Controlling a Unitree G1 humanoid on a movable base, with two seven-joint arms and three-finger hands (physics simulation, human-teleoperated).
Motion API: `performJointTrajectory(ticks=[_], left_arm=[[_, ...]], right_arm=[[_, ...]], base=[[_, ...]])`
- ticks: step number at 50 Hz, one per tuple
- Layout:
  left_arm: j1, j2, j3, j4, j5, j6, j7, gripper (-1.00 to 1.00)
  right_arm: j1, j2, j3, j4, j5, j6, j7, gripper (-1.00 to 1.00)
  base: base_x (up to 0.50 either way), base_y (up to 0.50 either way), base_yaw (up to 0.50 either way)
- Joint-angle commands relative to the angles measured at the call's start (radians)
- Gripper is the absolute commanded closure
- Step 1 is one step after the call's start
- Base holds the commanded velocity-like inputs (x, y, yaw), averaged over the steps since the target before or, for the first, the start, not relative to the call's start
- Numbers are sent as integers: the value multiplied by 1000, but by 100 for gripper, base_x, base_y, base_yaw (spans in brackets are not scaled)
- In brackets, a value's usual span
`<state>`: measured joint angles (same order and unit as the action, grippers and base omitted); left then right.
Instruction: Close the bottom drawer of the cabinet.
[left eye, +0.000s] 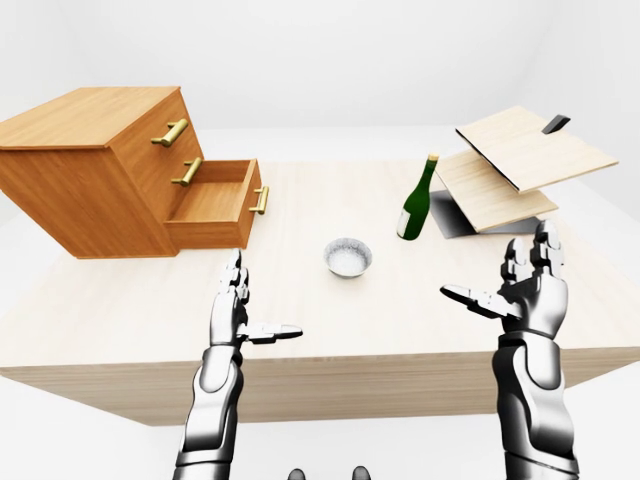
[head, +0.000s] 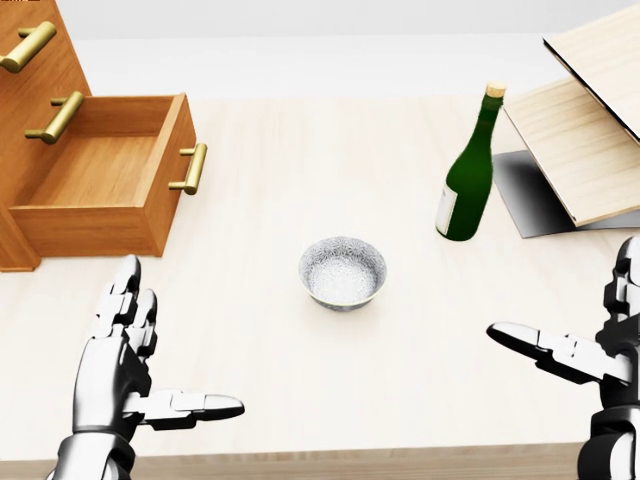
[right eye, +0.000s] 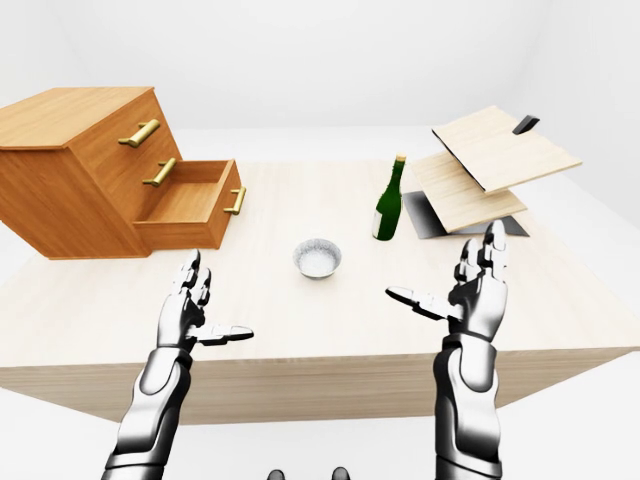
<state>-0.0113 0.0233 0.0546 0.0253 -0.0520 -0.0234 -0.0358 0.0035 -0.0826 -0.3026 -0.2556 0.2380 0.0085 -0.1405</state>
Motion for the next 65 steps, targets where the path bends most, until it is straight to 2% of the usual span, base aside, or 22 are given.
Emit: performJointTrajectory(ticks=[1, 6, 8, 12, 14, 17, 19, 21, 27, 34, 43, 48, 52, 58, 59, 62, 63, 65], left_arm=[[-1, 0, 0, -4, 1, 3, 0, -100], [-4, 1, 0, 11, 4, -8, 1, -100], [-4, 1, 1, 8, 4, -5, 2, -100], [-3, 0, -1, 11, 6, -9, 2, -100], [-5, 0, -2, 23, 7, -17, 3, -100], [-7, 0, -1, 23, 7, -16, 3, -100], [-6, 0, -1, 22, 7, -15, 3, -100], [-4, 0, -2, 19, 7, -14, 3, -100], [-5, 0, -2, 14, 6, -8, 4, -100], [-7, -1, -3, 21, 10, -13, 5, -100], [-3, -1, -4, 11, 10, -8, 5, -100], [-27, 1, -3, 66, 15, -34, 8, -100], [-50, 0, -5, 91, 16, -31, 15, -100], [-118, 7, -16, 160, 65, -44, 47, -100], [-147, 5, -12, 161, 51, -19, 46, -100], [-196, 9, -14, 181, 60, -2, 56, -100], [-240, 15, -10, 210, 60, 8, 58, -100], [-263, 20, -6, 212, 58, 25, 58, -100]], right_arm=[[4, -3, -6, -47, 13, 43, -11, -100], [3, 0, -8, -47, 11, 44, -6, -100], [4, 0, -7, -57, 11, 53, -7, -100], [7, 3, -7, -54, 9, 48, -3, -100], [7, 3, -6, -65, 11, 59, -4, -100], [8, 3, -7, -72, 11, 64, -5, -100], [6, 4, -8, -60, 11, 56, -2, -100], [8, 4, -7, -72, 11, 65, -5, -100], [0, 3, -7, -38, 9, 40, 1, -100], [5, 3, -4, -73, 12, 65, -6, -100], [7, 5, -9, -75, 15, 61, -4, -100], [10, 8, -10, -72, 18, 43, -5, -100], [10, 7, -11, -74, 20, 45, -4, -100], [11, 8, -8, -68, 20, 38, -2, -100], [10, 8, -7, -63, 20, 34, 0, -100], [9, 8, -4, -52, 17, 24, 2, -100], [13, 7, -4, -70, 20, 39, 0, -100], [13, 8, -7, -69, 21, 38, 2, -100]], base=[[20, 0, 0], [32, 0, 0], [35, 0, 0], [35, 0, 0], [35, 0, 0], [35, 0, 0], [35, 0, 0], [35, 0, 0], [35, 0, 0], [35, 0, 0], [35, 0, 0], [1, 0, 0], [0, 0, 0], [0, 0, 0], [0, 0, 0], [0, 0, 0], [0, 0, 0], [0, 0, 0]])
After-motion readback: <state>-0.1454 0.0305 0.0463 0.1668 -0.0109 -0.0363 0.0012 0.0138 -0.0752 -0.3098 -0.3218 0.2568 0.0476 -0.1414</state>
